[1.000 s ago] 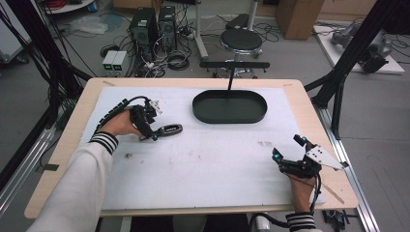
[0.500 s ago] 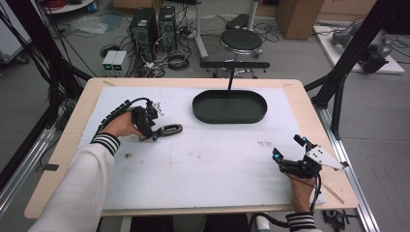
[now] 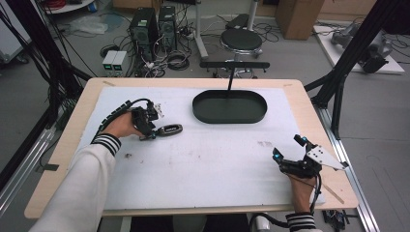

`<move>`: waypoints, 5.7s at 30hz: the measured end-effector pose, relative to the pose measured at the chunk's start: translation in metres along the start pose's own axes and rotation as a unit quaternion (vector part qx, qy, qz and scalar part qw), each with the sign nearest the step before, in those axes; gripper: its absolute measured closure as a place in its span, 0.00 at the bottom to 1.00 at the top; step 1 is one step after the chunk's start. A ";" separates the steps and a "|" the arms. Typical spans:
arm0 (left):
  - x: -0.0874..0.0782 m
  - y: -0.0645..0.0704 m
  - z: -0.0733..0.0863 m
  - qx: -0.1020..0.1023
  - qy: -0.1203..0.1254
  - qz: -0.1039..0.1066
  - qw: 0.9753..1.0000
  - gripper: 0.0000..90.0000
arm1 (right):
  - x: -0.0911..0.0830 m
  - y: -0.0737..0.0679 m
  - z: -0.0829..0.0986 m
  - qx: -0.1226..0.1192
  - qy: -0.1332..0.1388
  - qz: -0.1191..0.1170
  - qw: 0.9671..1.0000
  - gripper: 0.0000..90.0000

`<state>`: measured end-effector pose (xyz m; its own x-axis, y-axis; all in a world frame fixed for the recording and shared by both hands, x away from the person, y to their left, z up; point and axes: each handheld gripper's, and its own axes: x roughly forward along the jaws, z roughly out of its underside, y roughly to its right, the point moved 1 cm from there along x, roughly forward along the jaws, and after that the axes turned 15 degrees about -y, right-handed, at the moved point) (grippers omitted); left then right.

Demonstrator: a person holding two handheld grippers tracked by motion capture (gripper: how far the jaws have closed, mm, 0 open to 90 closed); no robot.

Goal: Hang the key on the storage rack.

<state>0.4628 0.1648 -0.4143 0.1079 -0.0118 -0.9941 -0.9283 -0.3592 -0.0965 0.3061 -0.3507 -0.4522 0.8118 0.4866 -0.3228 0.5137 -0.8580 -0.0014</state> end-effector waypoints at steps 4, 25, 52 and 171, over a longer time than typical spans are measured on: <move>0.001 0.001 -0.001 0.015 -0.005 0.002 1.000 0.71 | 0.000 0.000 0.000 0.001 0.000 0.000 1.000 0.00; -0.005 0.006 -0.002 0.015 -0.003 0.002 1.000 0.91 | 0.000 0.000 0.000 0.003 -0.001 0.000 1.000 0.00; -0.062 0.024 0.020 -0.006 0.149 0.011 0.989 0.92 | 0.003 0.005 -0.004 0.022 -0.028 0.002 0.999 0.00; -0.082 0.086 -0.052 0.118 0.220 0.111 0.962 0.89 | 0.144 -0.151 -0.161 -0.361 -0.332 -0.343 0.801 0.54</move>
<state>0.3928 0.0862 -0.3388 -0.0109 -0.4764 -0.8792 -0.9952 -0.0806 0.0560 0.3901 -0.1243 -0.3457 0.0650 0.4022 -0.9133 0.9971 0.0092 0.0751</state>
